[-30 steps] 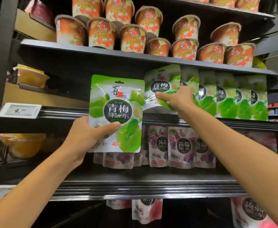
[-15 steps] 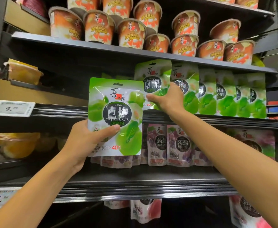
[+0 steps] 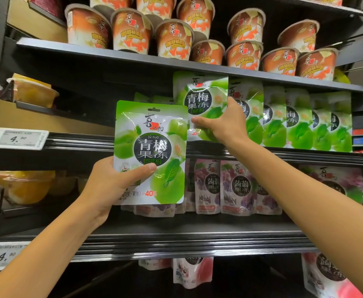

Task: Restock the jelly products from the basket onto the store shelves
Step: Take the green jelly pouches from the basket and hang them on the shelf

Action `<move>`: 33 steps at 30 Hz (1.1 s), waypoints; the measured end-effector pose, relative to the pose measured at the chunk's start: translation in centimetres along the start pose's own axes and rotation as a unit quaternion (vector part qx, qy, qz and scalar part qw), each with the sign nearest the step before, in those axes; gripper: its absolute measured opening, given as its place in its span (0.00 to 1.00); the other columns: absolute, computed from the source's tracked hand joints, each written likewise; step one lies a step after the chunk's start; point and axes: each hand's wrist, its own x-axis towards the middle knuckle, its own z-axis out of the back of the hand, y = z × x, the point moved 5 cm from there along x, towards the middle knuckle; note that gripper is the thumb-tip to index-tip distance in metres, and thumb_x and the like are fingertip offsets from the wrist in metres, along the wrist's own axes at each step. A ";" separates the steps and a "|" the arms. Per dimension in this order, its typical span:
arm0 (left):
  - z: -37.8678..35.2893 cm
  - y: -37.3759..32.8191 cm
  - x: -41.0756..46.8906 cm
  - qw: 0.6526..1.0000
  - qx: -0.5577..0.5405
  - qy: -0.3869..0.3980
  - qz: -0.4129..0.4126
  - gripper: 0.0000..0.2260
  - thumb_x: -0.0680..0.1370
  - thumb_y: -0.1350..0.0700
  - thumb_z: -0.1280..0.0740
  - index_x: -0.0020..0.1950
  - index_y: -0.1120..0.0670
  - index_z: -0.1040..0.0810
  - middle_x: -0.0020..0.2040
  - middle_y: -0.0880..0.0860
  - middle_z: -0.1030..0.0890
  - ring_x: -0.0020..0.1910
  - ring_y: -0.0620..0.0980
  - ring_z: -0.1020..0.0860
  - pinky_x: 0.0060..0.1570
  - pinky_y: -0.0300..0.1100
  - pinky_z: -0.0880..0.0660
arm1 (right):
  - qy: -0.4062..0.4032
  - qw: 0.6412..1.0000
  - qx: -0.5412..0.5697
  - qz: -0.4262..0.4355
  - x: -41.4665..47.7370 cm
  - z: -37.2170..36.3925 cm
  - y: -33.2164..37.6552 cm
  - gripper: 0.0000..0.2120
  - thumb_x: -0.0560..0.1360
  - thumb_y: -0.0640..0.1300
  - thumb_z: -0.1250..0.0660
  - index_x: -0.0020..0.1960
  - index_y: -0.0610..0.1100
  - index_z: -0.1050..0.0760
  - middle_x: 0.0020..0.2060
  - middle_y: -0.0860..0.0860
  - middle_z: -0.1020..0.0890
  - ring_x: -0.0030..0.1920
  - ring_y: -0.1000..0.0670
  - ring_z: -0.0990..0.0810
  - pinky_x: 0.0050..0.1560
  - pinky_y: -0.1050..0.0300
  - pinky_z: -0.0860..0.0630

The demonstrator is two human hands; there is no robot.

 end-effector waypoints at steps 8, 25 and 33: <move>-0.1 -0.2 -0.1 1.000 0.000 -0.004 0.009 0.22 0.60 0.48 0.21 0.51 0.53 0.16 0.48 0.52 0.13 0.47 0.52 0.14 0.52 0.52 0.20 | -0.018 0.999 -0.013 -0.024 0.1 0.1 -0.1 0.36 0.61 0.52 0.17 0.62 0.42 0.29 0.56 0.49 0.21 0.57 0.50 0.26 0.54 0.58 0.32; -1.2 0.0 -0.5 1.000 -0.012 0.013 0.001 0.21 0.60 0.49 0.21 0.51 0.53 0.16 0.47 0.52 0.13 0.45 0.51 0.14 0.41 0.41 0.17 | 0.020 0.993 -0.107 -0.042 -0.6 0.5 -1.8 0.39 0.68 0.56 0.22 0.68 0.37 0.35 0.61 0.43 0.24 0.56 0.46 0.26 0.49 0.60 0.34; -0.9 0.6 -0.1 1.000 -0.018 0.006 0.001 0.21 0.60 0.49 0.21 0.51 0.53 0.16 0.46 0.52 0.13 0.45 0.51 0.14 0.39 0.40 0.18 | 0.008 0.971 -0.227 -0.069 -2.2 2.9 -3.2 0.30 0.69 0.62 0.26 0.64 0.48 0.27 0.57 0.51 0.18 0.55 0.46 0.19 0.62 0.44 0.27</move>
